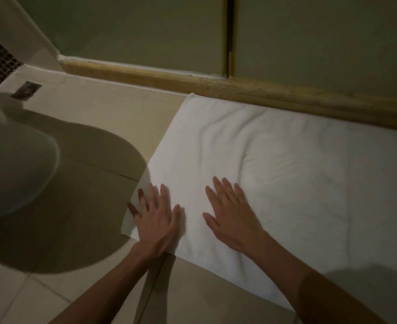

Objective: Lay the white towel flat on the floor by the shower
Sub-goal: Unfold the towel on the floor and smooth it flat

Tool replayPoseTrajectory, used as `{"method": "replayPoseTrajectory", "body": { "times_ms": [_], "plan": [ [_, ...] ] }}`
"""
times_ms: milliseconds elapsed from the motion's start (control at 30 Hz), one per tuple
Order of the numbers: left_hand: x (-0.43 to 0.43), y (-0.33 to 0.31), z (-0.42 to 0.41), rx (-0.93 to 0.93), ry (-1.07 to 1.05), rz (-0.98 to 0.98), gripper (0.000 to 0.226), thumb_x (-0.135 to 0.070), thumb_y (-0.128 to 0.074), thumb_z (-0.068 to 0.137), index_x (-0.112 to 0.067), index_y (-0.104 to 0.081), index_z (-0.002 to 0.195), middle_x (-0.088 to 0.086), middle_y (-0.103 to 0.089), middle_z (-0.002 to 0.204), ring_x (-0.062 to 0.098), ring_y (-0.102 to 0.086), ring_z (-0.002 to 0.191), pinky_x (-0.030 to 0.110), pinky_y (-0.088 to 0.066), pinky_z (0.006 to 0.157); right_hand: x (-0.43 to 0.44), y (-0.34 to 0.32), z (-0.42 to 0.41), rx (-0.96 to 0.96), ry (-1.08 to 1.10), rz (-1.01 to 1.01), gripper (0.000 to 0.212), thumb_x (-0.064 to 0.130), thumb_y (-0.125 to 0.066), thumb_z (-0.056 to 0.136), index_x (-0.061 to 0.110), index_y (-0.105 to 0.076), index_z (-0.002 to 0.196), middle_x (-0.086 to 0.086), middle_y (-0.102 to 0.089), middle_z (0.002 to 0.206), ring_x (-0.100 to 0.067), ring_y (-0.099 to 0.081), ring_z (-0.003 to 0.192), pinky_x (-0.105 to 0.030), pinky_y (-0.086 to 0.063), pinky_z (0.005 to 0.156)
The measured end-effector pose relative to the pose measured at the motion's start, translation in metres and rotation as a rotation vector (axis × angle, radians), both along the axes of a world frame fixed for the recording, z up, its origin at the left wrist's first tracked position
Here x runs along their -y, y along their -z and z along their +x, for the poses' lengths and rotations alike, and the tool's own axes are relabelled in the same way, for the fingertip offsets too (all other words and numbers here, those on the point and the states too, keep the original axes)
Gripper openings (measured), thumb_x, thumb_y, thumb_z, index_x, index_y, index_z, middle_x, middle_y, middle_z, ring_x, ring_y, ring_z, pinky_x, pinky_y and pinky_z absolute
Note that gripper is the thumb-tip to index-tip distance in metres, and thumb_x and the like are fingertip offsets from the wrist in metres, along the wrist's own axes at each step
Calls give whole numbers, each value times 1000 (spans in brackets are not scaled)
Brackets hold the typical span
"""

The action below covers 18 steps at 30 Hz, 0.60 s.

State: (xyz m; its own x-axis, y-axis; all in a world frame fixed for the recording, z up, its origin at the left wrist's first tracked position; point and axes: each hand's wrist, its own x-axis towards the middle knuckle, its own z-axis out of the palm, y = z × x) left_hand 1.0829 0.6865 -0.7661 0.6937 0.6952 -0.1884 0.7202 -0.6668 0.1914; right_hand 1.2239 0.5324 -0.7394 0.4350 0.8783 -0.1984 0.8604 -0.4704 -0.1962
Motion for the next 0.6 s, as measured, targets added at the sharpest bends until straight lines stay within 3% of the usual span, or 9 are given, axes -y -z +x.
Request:
{"method": "replayPoseTrajectory", "body": {
  "times_ms": [100,367,533,600],
  "plan": [
    [21,-12,35,62,165,19,74,-67,2,88,-29,13,151,3,26,157,26,28,143,55,22,111,17,-9,6,-24,79,35,66,53,-15,97,18,-5,152,-10,7,160,-28,9,147,-49,-1,119],
    [133,-34,122,153,621,-146,71,-54,-4,91,-22,-13,153,6,0,162,22,9,148,46,6,119,115,-14,22,-4,446,113,55,36,-30,98,14,-25,148,-16,-14,159,-30,-8,147,-44,2,118],
    [199,-28,138,123,888,-188,71,-50,-2,91,-20,-21,152,9,-10,161,25,2,148,45,4,119,194,-10,8,71,724,107,51,23,-59,88,11,-49,136,-20,-42,145,-35,-37,137,-50,-21,113],
    [227,-23,138,73,1029,-161,69,-51,-2,93,-21,-20,152,10,-7,161,26,7,148,46,6,119,226,-7,2,91,859,98,51,20,-61,86,10,-51,135,-20,-42,145,-35,-36,137,-50,-22,114]
  ]
}}
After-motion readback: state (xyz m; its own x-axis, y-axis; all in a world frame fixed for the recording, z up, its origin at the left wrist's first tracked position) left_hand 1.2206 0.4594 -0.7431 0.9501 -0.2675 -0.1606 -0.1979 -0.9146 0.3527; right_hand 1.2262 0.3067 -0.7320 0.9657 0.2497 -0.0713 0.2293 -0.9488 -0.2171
